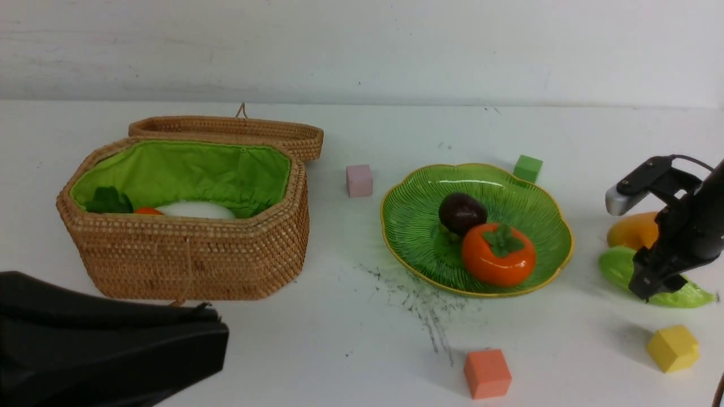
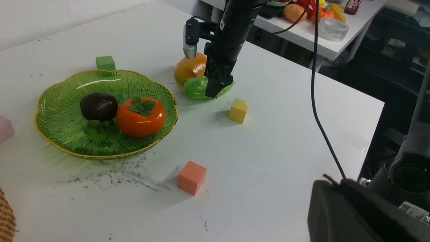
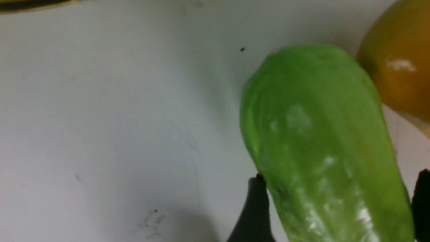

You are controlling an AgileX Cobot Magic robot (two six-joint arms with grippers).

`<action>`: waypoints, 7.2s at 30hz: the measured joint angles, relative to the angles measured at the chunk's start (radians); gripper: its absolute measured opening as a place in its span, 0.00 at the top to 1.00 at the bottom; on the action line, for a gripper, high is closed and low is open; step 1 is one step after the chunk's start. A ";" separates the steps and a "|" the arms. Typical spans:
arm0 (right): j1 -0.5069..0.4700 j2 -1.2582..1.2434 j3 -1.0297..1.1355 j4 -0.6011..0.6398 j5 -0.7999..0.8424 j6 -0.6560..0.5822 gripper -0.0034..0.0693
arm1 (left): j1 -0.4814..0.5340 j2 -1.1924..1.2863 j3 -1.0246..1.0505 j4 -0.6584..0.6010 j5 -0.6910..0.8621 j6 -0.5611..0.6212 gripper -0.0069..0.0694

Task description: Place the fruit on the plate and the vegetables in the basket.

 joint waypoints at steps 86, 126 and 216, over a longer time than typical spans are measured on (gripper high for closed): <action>0.494 -0.103 -0.731 -0.161 0.457 0.833 0.98 | 0.000 -0.012 0.000 0.227 0.071 -0.219 0.86; 0.003 0.172 -0.209 -0.079 -0.107 0.965 0.12 | 0.000 -0.012 0.000 0.098 0.082 -0.109 0.86; 0.499 -0.886 0.148 -0.003 0.428 0.961 0.96 | 0.000 -0.470 0.425 0.409 -0.184 -0.415 0.93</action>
